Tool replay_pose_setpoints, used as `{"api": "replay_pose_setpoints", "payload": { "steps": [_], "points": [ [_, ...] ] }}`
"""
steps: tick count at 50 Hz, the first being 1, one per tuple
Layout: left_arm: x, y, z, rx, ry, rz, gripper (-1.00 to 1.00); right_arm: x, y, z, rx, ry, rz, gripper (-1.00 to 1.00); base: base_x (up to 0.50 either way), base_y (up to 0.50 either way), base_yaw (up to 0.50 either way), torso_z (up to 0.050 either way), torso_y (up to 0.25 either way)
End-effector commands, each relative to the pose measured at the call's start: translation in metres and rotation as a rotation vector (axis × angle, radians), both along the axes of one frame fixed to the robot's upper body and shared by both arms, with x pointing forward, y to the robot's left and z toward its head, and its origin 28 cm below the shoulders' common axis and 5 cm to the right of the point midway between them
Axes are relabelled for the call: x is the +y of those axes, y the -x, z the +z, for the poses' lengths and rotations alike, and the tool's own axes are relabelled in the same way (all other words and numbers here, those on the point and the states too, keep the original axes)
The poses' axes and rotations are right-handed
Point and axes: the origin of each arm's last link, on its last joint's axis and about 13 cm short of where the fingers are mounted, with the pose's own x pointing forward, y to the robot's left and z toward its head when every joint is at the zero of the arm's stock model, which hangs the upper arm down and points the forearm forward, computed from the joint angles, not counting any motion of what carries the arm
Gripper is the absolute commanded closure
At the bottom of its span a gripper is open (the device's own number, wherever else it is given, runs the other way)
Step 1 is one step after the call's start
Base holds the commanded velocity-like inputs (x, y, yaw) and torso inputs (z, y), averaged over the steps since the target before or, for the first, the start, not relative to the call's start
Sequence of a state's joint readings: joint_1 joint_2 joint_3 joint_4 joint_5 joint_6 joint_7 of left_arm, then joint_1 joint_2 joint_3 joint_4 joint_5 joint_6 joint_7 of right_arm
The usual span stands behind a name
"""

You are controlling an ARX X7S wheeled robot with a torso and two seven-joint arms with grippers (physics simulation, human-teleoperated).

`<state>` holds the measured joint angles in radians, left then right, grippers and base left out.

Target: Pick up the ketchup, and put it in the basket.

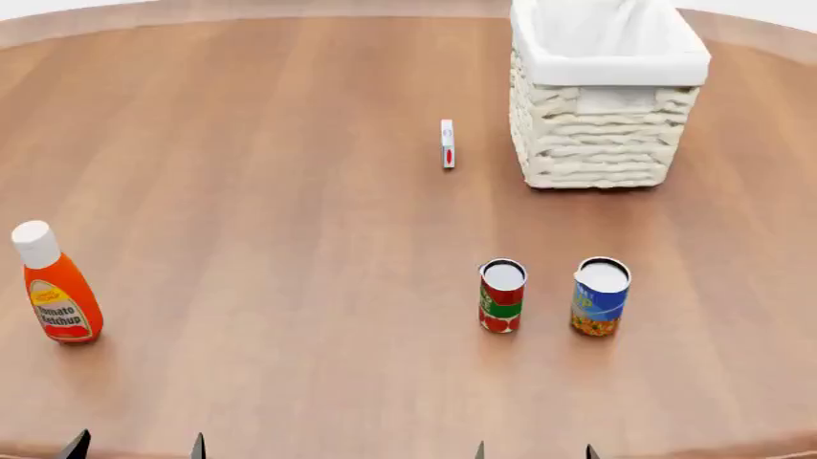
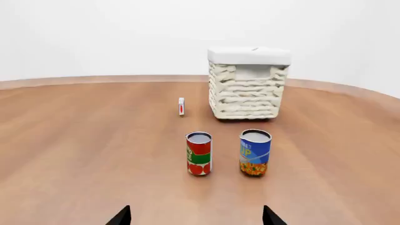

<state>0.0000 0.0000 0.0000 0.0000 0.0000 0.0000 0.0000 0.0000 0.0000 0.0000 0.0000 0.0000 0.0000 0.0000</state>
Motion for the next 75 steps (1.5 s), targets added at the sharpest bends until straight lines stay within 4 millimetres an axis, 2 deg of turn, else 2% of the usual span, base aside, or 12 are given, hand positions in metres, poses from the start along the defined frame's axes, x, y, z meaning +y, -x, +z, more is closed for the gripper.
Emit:
{"api": "replay_pose_setpoints", "payload": {
  "steps": [1,4,5,6,7,19,33,41,48,55,69,75],
  "points": [
    [0.000,0.000,-0.003,0.003,-0.017,0.000,-1.00,0.002,0.001,-0.001,0.004,-0.008,0.001,-1.00,0.00,0.00,0.00,0.000,0.000],
    [-0.003,0.004,0.002,-0.011,0.024,-0.075,-1.00,0.001,0.002,0.000,0.006,-0.001,-0.005,-1.00,0.00,0.00,0.00,0.000,0.000],
    [-0.004,0.005,0.003,-0.013,-0.035,-0.064,-1.00,0.001,0.002,0.000,0.005,-0.002,-0.012,-1.00,0.00,0.00,0.00,0.000,0.000],
    [0.001,-0.006,-0.039,0.096,0.106,-0.141,-1.00,-0.006,-0.004,-0.028,0.129,-0.283,-0.130,-1.00,0.00,0.00,0.00,0.000,0.000],
    [-0.005,0.005,0.002,-0.039,-0.059,-0.055,-1.00,0.000,0.002,0.001,0.013,-0.054,-0.031,-1.00,0.00,0.00,0.00,0.000,0.000],
    [-0.004,0.011,0.006,-0.055,-0.088,-0.047,-1.00,0.000,0.004,0.005,-0.011,-0.039,-0.044,-1.00,0.00,0.00,0.00,0.000,0.000],
    [-0.004,0.029,0.082,-0.254,-0.116,-0.027,-1.00,0.000,0.020,0.100,-0.267,-0.022,-0.017,-1.00,0.00,0.00,0.00,0.000,0.000],
    [-0.005,0.041,0.112,-0.337,-0.134,-0.020,-1.00,0.005,0.031,0.133,-0.361,-0.012,0.015,-1.00,0.00,0.00,0.00,0.000,0.000],
    [-0.005,0.049,0.131,-0.393,-0.132,-0.010,-1.00,0.006,0.039,0.152,-0.412,-0.011,0.025,-1.00,0.00,0.00,0.00,0.000,0.000],
    [-0.003,0.052,0.137,-0.419,-0.126,-0.007,-1.00,0.006,0.043,0.162,-0.440,-0.006,0.014,-1.00,0.00,0.00,0.00,0.000,0.000],
    [-0.005,0.054,0.140,-0.425,-0.133,-0.011,-1.00,0.007,0.045,0.163,-0.441,0.015,0.015,-1.00,0.01,0.00,0.00,0.000,0.000],
    [-0.005,0.055,0.142,-0.430,-0.134,-0.012,-1.00,0.007,0.046,0.164,-0.449,0.021,0.026,-1.00,0.49,0.00,0.00,0.000,0.000]
  ]
}}
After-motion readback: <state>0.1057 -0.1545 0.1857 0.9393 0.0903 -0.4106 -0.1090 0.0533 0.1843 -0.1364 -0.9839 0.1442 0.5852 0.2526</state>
